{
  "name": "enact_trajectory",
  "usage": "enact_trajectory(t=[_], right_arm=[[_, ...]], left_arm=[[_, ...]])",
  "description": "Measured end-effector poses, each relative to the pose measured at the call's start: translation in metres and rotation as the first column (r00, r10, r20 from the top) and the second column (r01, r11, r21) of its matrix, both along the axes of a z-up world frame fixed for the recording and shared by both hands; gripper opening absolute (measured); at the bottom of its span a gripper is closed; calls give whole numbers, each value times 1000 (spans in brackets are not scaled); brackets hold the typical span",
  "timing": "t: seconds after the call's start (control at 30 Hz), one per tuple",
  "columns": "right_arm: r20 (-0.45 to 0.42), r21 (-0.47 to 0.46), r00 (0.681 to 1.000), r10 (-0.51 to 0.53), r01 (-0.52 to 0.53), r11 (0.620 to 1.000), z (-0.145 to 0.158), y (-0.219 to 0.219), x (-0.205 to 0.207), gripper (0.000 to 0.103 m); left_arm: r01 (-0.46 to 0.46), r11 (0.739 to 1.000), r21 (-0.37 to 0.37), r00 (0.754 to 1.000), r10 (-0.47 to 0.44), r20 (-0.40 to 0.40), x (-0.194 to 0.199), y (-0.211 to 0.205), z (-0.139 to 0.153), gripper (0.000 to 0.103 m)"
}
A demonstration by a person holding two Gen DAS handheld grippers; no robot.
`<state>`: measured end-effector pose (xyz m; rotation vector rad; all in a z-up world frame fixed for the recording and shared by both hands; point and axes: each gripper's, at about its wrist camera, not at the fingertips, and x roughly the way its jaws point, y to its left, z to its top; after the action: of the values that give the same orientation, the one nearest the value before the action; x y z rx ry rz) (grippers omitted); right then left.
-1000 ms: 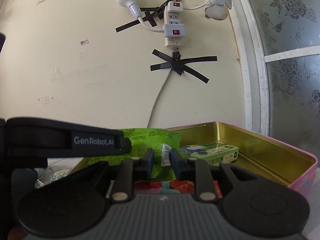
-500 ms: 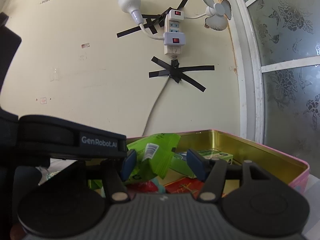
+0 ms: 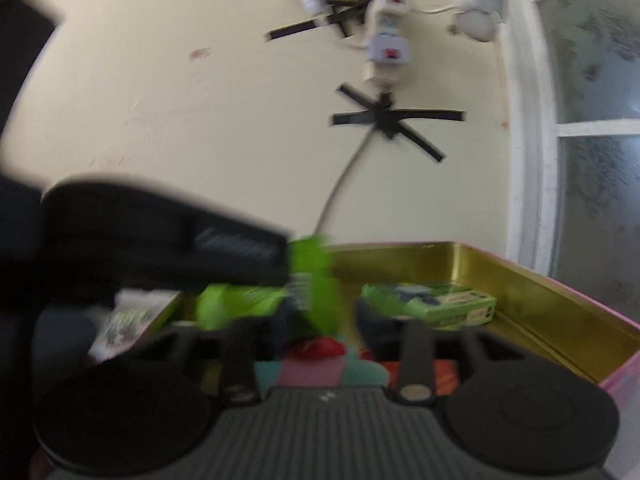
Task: Organize objects
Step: 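Carry the green wet-wipe pack with the left gripper and release it into the tin, then move the left gripper away from the tin toward the Virjoy tissue pack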
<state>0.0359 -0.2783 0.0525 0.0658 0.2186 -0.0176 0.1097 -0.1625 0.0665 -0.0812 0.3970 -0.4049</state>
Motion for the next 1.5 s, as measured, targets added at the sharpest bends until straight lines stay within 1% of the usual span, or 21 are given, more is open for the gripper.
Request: enact_trajectory(t=[0.07, 0.13, 0.33, 0.4, 0.53, 0.63, 0.8, 0.93, 1.03, 1.17, 1.27, 1.33, 1.43, 1.47, 1.5], right_arm=[[54, 9, 998, -18, 17, 1000, 1, -3, -9, 50], [80, 10, 997, -18, 17, 1000, 1, -4, -15, 51], [87, 6, 996, -24, 24, 1000, 1, -4, -18, 51], [87, 18, 996, -33, 32, 999, 1, -6, -18, 51], [80, 56, 996, -39, 35, 998, 2, -13, -17, 51], [87, 67, 995, -42, 36, 997, 1, -14, -18, 51], [102, 101, 993, -56, 46, 994, 0, -20, -22, 51], [111, 127, 989, -95, 80, 989, 0, -27, -24, 51], [134, 145, 982, -136, 116, 983, 0, -33, -27, 51], [124, 176, 977, -170, 147, 973, -2, -41, -26, 51], [109, 187, 977, -181, 159, 969, -4, -44, -25, 51], [109, 190, 977, -185, 162, 968, -5, -45, -26, 51], [98, 200, 979, -180, 158, 967, -7, -47, -26, 51], [93, 205, 979, -180, 158, 966, -7, -48, -26, 51], [91, 209, 979, -180, 158, 965, -8, -49, -26, 50]], left_arm=[[1, 1000, 2, 1000, -1, 4, 0, 0, 0, 58], [-6, 1000, 6, 1000, 6, 7, -1, -1, 0, 58], [-16, 999, 39, 999, 14, 40, -7, -3, 1, 59], [-24, 999, 40, 999, 22, 40, -7, -2, 2, 62], [-31, 998, 56, 998, 27, 59, -11, 1, 3, 63], [-28, 998, 51, 997, 24, 68, -17, 6, 5, 63], [-18, 998, 60, 992, 11, 127, -33, 13, 9, 63], [-20, 999, 42, 989, 13, 144, -45, 22, 9, 64], [-33, 999, 29, 984, 28, 177, -60, 34, 7, 64], [-83, 995, 60, 973, 68, 219, -74, 52, -4, 64], [-104, 990, 92, 972, 82, 219, -82, 72, -12, 64], [-123, 985, 117, 974, 98, 203, -88, 90, -20, 67], [-183, 965, 189, 976, 155, 155, -89, 121, -34, 69], [-207, 958, 199, 974, 183, 132, -89, 134, -38, 69], [-226, 957, 182, 973, 212, 91, -86, 149, -39, 69]])
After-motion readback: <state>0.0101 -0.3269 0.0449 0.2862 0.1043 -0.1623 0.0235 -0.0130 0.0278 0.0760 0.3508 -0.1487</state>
